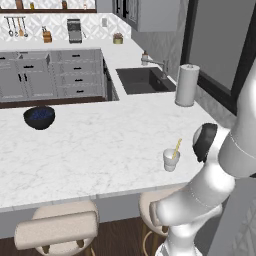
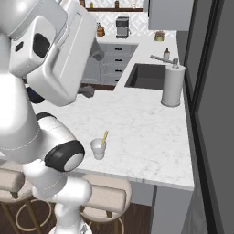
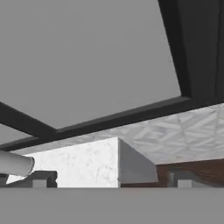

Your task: Take a straw from the drawer in front and place it inside the glass cup on the dining counter.

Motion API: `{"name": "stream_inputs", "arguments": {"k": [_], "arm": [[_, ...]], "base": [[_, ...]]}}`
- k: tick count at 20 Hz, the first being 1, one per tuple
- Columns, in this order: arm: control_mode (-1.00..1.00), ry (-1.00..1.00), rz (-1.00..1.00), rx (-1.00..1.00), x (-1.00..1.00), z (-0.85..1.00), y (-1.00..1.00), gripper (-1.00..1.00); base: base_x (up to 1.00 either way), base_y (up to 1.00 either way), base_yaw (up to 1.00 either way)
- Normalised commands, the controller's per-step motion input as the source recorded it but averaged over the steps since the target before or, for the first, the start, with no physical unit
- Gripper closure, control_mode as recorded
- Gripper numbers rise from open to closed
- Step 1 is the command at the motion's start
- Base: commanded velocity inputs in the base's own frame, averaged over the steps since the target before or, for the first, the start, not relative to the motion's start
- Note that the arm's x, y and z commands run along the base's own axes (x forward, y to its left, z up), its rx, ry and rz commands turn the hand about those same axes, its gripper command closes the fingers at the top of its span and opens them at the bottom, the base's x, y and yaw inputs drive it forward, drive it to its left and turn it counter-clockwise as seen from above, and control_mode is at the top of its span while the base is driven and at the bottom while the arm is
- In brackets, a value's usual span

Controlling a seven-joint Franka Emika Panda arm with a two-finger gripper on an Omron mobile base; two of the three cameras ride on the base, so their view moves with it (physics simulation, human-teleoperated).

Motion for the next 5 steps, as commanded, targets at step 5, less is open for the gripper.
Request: {"name": "stream_inputs", "arguments": {"k": [5], "arm": [[-1.0, 0.0, -0.03, 0.05, -0.51, 0.01, -0.04, -1.0]], "base": [[0.0, 0.0, 0.0]]}}
